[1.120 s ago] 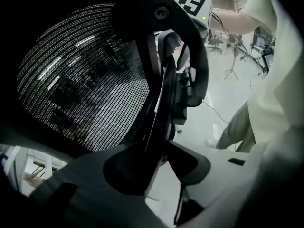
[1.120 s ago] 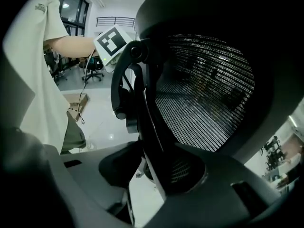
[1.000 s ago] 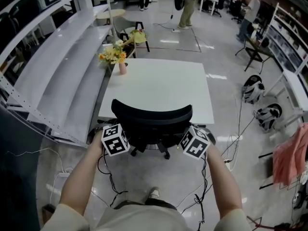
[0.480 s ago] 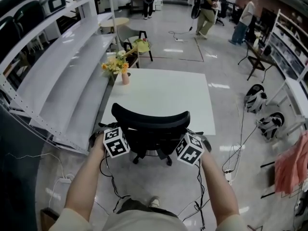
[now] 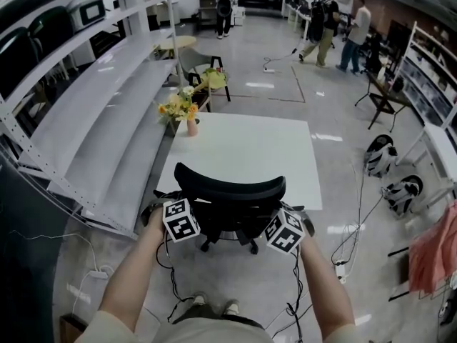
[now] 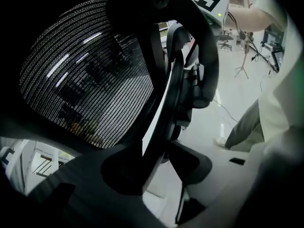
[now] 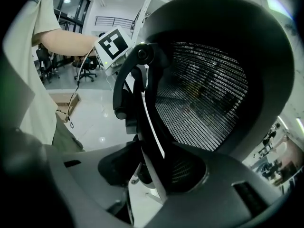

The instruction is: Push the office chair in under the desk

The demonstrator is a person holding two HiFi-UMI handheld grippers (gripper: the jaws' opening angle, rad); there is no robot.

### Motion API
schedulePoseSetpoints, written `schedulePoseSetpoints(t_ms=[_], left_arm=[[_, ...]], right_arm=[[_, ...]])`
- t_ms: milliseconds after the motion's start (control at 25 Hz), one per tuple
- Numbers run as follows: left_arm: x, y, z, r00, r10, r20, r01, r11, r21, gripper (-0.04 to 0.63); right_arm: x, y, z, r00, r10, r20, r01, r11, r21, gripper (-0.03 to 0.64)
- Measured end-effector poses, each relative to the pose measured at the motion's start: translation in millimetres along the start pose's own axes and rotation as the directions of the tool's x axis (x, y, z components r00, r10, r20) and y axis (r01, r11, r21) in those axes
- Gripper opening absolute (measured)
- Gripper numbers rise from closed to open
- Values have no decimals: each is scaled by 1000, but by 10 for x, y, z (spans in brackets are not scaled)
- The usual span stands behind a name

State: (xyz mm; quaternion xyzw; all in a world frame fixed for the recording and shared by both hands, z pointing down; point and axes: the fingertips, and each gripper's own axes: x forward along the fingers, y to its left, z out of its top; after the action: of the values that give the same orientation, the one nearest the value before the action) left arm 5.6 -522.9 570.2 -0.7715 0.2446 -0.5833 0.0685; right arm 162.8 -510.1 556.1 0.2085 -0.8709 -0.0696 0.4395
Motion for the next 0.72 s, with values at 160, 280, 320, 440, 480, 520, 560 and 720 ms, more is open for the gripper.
schedulePoseSetpoints(t_ms=[160,280,320,440,480,520,560,720], left_arm=[[-14,-18,-9,1000,17,21,-18,999,41,179],[-16,-24,-31,998,52,34,-55,996,72,181],[-25,-29,-21,997,58,44,-61,996,72,184],[-72,-45,-11,995,66,79,-71,996,54,244],[-109,-47,-7,993,75,92,-79,996,45,256],[-164,-45,5,990,85,109,-89,995,33,253],[-230,-44,26,987,92,131,-95,995,16,247],[-464,-65,88,967,110,230,-94,992,-79,221]], right_arm=[[-22,-15,0,998,-57,4,57,998,42,175],[-83,-20,38,993,-115,20,112,988,106,185],[-119,-26,65,991,-132,32,126,983,133,178],[-237,-21,155,983,-170,67,152,966,210,142],[-272,-3,177,981,-180,74,159,961,226,138],[-308,14,198,978,-192,81,168,956,240,133],[-349,26,221,975,-206,88,178,950,256,126],[-593,24,384,946,-292,144,223,903,366,58]])
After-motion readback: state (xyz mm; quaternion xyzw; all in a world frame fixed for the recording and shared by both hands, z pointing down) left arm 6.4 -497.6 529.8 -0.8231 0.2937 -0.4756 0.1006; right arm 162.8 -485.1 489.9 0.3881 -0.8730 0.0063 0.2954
